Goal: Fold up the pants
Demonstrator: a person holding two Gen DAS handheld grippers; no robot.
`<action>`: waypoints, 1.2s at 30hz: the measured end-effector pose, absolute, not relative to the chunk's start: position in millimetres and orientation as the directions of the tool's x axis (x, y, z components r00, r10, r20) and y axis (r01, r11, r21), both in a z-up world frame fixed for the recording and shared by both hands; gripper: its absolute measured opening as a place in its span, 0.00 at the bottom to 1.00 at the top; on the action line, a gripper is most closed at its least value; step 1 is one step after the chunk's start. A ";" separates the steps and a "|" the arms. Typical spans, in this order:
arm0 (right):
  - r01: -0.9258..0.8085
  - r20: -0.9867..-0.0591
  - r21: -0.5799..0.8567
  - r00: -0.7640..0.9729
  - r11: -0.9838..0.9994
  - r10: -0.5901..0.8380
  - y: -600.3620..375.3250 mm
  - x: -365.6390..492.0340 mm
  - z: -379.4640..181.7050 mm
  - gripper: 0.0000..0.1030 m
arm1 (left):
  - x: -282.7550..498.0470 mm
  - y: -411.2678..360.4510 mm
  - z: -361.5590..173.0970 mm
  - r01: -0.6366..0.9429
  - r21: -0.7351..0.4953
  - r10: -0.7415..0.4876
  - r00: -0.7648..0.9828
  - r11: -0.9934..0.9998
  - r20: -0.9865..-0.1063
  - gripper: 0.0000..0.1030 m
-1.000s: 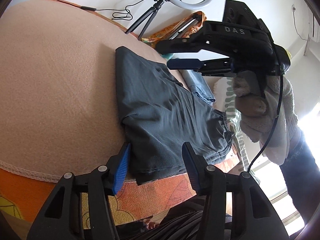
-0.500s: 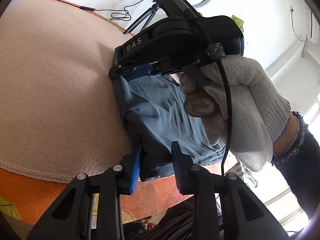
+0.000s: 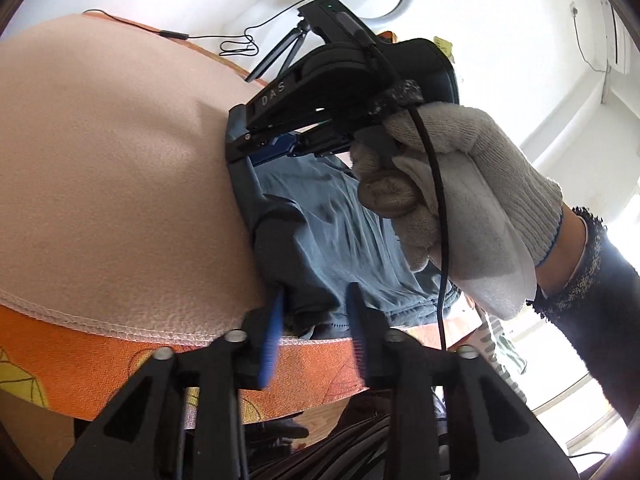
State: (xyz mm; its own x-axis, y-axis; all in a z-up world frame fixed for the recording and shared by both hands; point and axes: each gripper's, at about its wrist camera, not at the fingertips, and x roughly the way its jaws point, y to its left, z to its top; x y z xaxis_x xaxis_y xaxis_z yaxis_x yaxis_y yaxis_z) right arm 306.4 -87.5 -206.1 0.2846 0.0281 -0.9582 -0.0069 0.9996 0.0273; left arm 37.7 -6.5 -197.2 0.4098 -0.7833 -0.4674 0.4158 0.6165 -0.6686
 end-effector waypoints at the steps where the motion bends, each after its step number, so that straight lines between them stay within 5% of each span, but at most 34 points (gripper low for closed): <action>1: -0.007 -0.958 0.022 0.285 1.000 0.023 -90.8 303.3 -203.9 0.17 | 41.6 -7.0 -199.7 0.393 -0.672 -0.774 0.409 0.628 -0.484 0.58; 6: -0.006 -0.958 0.003 0.286 1.000 0.004 -89.6 301.5 -203.5 0.17 | 56.2 -10.7 -200.0 0.404 -0.683 -0.790 0.391 0.609 -0.472 0.54; 8: -0.008 -0.957 -0.011 0.290 1.000 -0.008 -77.7 305.6 -203.2 0.16 | 60.3 -16.4 -202.2 0.420 -0.672 -0.790 0.393 0.610 -0.471 0.04; 13: -0.006 -0.947 -0.006 0.321 1.000 -0.003 -70.7 302.7 -193.6 0.05 | 50.3 -20.8 -193.8 0.474 -0.630 -0.787 0.423 0.615 -0.450 0.04; 22: -0.015 -0.933 0.032 0.359 0.999 0.035 -71.4 306.5 -182.0 0.02 | 40.4 -12.3 -193.2 0.487 -0.602 -0.773 0.433 0.633 -0.463 0.04; 25: -0.011 -0.940 0.056 0.336 0.998 0.057 -74.1 301.4 -177.6 0.24 | 39.1 -12.0 -189.0 0.487 -0.602 -0.774 0.439 0.632 -0.457 0.05; 26: -0.004 -0.941 0.057 0.333 0.998 0.055 -76.5 299.9 -175.3 0.45 | 39.3 -12.7 -187.8 0.489 -0.604 -0.776 0.440 0.629 -0.452 0.05; 27: -0.003 -0.941 0.050 0.335 0.999 0.048 -78.5 297.8 -173.5 0.54 | 37.4 -13.9 -185.5 0.490 -0.607 -0.779 0.440 0.626 -0.447 0.05; 36: -0.038 -0.965 -0.018 0.261 0.999 -0.007 -69.7 295.7 -184.7 0.54 | 34.5 -31.0 -168.4 0.538 -0.585 -0.795 0.428 0.606 -0.430 0.05</action>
